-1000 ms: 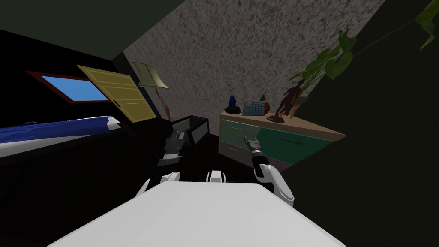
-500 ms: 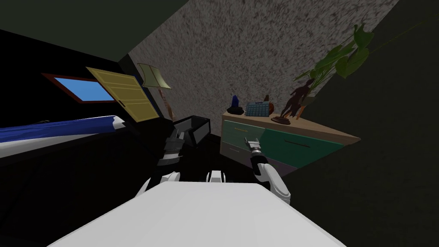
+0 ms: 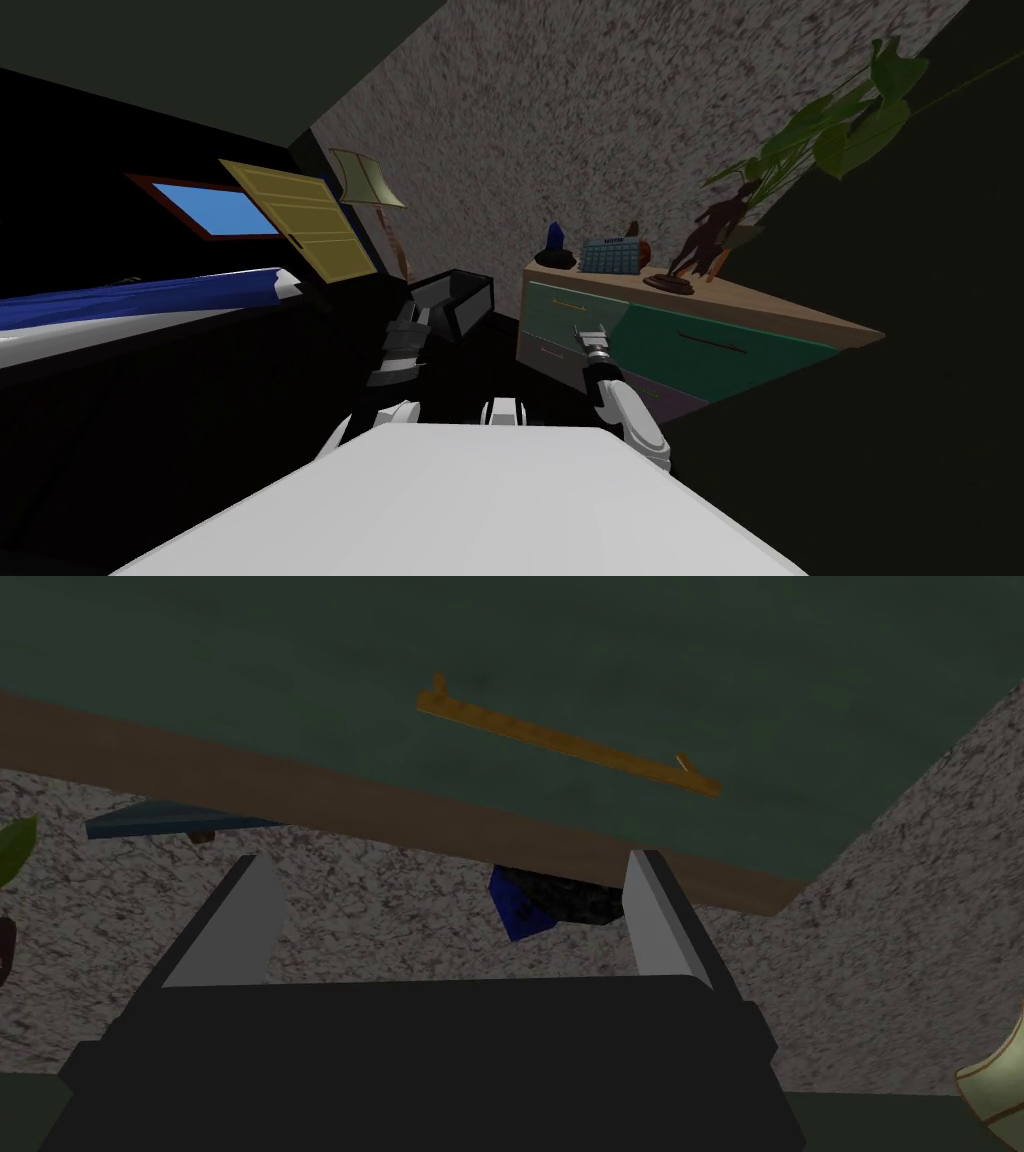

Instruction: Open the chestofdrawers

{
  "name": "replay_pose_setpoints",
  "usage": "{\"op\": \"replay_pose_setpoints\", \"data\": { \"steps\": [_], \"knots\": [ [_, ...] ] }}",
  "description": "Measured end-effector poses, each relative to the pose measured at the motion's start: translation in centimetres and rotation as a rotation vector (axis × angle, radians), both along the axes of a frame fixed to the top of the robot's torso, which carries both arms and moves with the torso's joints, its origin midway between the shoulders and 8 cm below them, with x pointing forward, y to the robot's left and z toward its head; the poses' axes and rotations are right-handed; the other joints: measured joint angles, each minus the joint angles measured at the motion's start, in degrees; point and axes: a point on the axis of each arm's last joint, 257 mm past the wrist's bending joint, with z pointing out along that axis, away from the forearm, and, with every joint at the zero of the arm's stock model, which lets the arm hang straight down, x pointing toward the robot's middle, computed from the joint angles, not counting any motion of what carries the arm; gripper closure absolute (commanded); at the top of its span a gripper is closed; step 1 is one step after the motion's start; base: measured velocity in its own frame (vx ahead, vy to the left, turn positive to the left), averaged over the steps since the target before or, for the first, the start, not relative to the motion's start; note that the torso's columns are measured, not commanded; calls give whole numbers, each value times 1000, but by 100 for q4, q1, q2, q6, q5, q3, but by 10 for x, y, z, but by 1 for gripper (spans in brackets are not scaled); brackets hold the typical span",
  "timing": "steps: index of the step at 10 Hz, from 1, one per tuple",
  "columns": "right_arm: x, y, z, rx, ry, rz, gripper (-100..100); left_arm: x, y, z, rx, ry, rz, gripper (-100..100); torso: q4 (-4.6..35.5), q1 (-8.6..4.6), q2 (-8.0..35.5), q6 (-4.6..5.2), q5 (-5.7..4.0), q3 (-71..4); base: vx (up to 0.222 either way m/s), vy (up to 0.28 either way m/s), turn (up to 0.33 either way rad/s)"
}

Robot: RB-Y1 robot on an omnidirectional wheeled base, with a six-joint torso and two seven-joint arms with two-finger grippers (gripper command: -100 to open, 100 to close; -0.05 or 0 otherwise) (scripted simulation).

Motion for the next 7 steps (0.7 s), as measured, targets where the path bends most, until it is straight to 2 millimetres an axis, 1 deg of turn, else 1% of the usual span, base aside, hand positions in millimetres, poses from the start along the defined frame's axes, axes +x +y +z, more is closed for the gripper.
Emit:
{"op": "replay_pose_setpoints", "data": {
  "steps": [2, 4, 7],
  "knots": [
    [0, -7, -2, -55, 18, -30, -100, 0, 0, 0, 0, 0, 0, 0, 1, -11, 6, 2, -3, 3, 24, 28, 24],
    [-1, -16, -10, -115, 46, -62, -100, 0, 0, 0, 0, 0, 0, 0, 0, -5, 0, 2, -1, 0, 25, 29, 19],
    [-1, -24, -17, -207, 79, -97, -100, 0, 0, 0, 0, 0, 0, 0, 0, -4, 0, 2, 0, 0, 30, 36, 61]
  ]
}}
